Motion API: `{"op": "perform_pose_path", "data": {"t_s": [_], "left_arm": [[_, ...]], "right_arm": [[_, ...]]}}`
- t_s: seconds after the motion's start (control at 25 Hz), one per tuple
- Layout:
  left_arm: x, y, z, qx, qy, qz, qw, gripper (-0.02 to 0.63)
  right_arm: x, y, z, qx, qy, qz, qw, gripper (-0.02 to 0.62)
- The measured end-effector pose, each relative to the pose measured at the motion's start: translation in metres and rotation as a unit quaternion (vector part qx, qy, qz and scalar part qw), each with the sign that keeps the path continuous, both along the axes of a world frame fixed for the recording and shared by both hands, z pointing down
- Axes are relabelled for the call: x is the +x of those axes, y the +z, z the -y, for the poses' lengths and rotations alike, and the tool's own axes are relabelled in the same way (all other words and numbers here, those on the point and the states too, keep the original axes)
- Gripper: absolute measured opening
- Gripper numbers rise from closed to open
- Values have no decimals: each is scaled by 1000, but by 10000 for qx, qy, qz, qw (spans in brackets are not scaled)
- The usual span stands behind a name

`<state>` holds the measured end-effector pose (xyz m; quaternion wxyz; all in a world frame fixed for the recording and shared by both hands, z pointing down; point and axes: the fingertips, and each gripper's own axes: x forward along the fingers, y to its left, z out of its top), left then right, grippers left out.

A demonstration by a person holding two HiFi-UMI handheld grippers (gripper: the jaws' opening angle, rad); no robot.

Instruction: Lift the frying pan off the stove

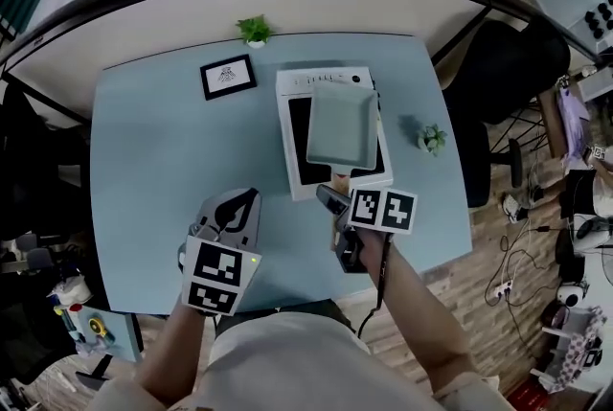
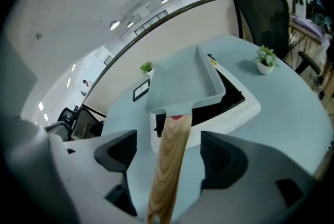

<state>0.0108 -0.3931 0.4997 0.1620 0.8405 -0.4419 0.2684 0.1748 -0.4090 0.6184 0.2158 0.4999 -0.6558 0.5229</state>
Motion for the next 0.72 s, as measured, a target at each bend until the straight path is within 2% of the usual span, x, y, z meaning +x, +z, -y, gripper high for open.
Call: {"op": "perform_pose_path", "data": {"t_s": [0.12,0.2,0.36,0.48,0.6,0.68,0.72], "left_arm": [[-1,11,-3,-150,70,-11,9999,2],[-8,20,-3,-304,-44,-64,9995,2],[-21,34,-5,-519,-166,-43,9985,2],[-25,39,-6,-537,-112,90,9985,2],[-27,42,-11,-559,-72,168,9983,2],[-28,44,-14,-580,-51,215,9981,2],[-27,44,-15,-582,-37,243,9980,2]], "right_arm": [[1,11,8,-63,23,-336,9994,370],[0,20,10,-150,-42,-476,9987,370],[-7,38,13,-331,-153,-482,9982,366],[-11,50,18,-523,1,-253,9983,325],[-8,54,19,-516,-15,-397,9979,245],[-6,54,18,-475,-94,-501,9976,165],[-5,55,17,-459,-136,-521,9975,167]]}}
